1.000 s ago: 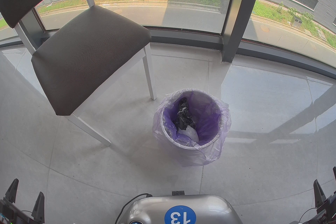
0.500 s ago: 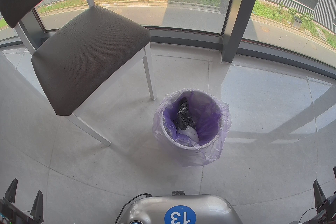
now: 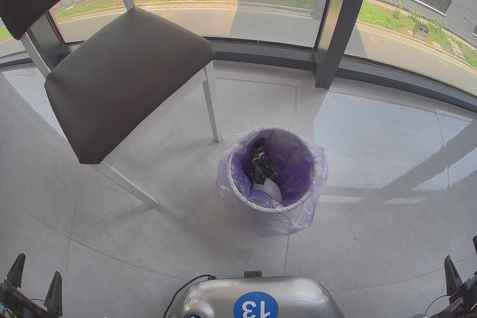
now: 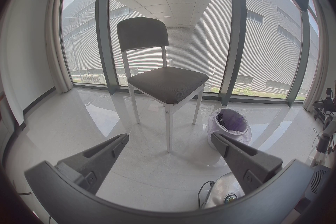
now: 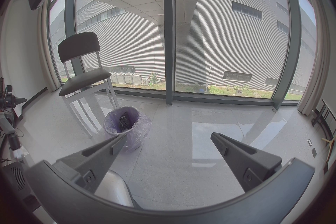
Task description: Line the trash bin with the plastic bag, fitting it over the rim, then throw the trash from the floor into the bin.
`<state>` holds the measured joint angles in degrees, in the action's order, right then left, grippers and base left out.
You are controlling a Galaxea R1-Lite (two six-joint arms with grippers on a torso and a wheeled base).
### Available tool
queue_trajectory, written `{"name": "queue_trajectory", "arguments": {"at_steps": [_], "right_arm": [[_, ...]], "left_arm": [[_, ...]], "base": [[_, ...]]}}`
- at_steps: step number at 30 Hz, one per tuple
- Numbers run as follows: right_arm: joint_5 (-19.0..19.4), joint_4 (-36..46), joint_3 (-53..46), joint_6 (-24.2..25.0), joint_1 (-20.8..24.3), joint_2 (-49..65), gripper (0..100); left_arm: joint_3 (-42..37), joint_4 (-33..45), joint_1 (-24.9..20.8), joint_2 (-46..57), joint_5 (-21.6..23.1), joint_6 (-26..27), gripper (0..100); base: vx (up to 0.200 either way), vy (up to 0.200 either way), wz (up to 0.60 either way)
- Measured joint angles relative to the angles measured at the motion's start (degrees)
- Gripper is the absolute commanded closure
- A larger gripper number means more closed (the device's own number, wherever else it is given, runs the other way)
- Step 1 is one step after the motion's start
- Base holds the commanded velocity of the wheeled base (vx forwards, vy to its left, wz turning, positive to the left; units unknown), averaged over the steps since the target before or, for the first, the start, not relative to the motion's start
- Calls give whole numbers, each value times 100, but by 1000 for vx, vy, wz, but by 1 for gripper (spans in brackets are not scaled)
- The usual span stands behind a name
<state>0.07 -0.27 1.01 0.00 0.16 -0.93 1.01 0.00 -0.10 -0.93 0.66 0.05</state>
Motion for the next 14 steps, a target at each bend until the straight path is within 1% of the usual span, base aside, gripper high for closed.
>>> {"name": "queue_trajectory", "arguments": {"at_steps": [14], "right_arm": [[0,2,0,0,0,0,0]], "left_arm": [[0,0,0,0,13,13,0]], "base": [[0,0,0]]}}
